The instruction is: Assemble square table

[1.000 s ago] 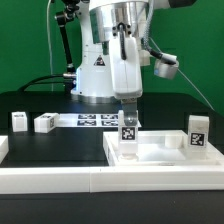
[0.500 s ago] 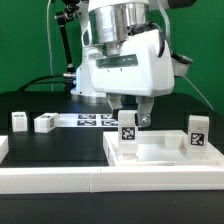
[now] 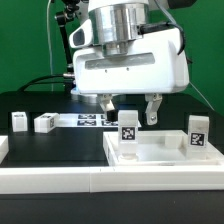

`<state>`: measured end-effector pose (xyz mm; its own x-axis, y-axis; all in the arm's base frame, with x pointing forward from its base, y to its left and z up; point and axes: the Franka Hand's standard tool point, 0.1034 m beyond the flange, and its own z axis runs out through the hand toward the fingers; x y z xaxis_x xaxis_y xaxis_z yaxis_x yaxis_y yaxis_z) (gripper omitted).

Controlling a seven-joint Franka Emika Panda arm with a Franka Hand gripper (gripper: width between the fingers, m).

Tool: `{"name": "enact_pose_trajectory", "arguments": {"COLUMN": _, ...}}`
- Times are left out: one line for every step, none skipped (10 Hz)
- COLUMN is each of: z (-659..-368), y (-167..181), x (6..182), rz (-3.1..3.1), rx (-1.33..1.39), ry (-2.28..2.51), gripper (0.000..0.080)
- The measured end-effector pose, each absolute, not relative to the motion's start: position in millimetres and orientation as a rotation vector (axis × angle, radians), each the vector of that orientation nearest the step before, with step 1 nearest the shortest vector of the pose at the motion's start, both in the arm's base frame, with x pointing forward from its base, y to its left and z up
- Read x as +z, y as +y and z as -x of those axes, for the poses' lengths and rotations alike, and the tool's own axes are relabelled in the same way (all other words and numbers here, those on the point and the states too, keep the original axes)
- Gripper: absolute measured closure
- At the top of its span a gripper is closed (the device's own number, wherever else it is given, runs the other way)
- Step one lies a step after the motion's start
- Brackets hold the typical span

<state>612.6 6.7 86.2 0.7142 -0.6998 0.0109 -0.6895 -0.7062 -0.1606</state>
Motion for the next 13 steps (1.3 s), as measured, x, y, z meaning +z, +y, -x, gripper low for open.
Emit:
{"name": "enact_pose_trajectory", "arguments": {"z": -613.0, "y": 6.6, "x": 86.8, "rz": 2.846, "rx": -0.116, "ry": 0.972, "gripper": 0.0151}}
{"name": "enact_pose_trajectory", "arguments": {"z": -612.9, "y": 6.5, "x": 86.7, "rz": 2.883, "rx": -0.123, "ry": 0.868, "gripper": 0.0151}}
{"name": "enact_pose_trajectory", "arguments": {"z": -612.6, "y": 6.7, "x": 86.5, "rz": 2.926, "rx": -0.129, "ry": 0.746, "gripper": 0.0151}}
{"name": "enact_pose_trajectory", "arguments": {"z": -612.4, "y": 6.2, "x": 86.4, "rz": 2.972, "rx": -0.137, "ry": 0.606, "gripper": 0.0151}}
{"name": "enact_pose_trajectory", "arguments": {"z": -612.4, "y": 5.8, "x": 86.4, "rz": 2.997, "rx": -0.142, "ry": 0.507, "gripper": 0.0151}}
{"name": "enact_pose_trajectory", "arguments": {"z": -612.4, "y": 5.8, "x": 86.3, "rz": 3.020, "rx": -0.147, "ry": 0.396, "gripper": 0.0151}}
{"name": "enact_pose_trajectory", "arguments": {"z": -612.3, "y": 5.7, "x": 86.3, "rz": 3.037, "rx": -0.150, "ry": 0.310, "gripper": 0.0151}}
{"name": "enact_pose_trajectory", "arguments": {"z": -612.1, "y": 5.6, "x": 86.2, "rz": 3.040, "rx": -0.151, "ry": 0.294, "gripper": 0.0151}}
{"name": "enact_pose_trajectory", "arguments": {"z": -612.1, "y": 5.6, "x": 86.1, "rz": 3.040, "rx": -0.150, "ry": 0.296, "gripper": 0.0233}}
{"name": "enact_pose_trajectory", "arguments": {"z": -612.0, "y": 5.6, "x": 86.1, "rz": 3.040, "rx": -0.150, "ry": 0.296, "gripper": 0.0416}}
{"name": "enact_pose_trajectory", "arguments": {"z": -611.9, "y": 4.2, "x": 86.0, "rz": 3.041, "rx": -0.150, "ry": 0.298, "gripper": 0.0511}}
{"name": "enact_pose_trajectory", "arguments": {"z": -611.8, "y": 4.1, "x": 86.0, "rz": 3.040, "rx": -0.150, "ry": 0.305, "gripper": 0.0511}}
{"name": "enact_pose_trajectory", "arguments": {"z": -611.8, "y": 4.0, "x": 86.0, "rz": 3.036, "rx": -0.149, "ry": 0.334, "gripper": 0.0511}}
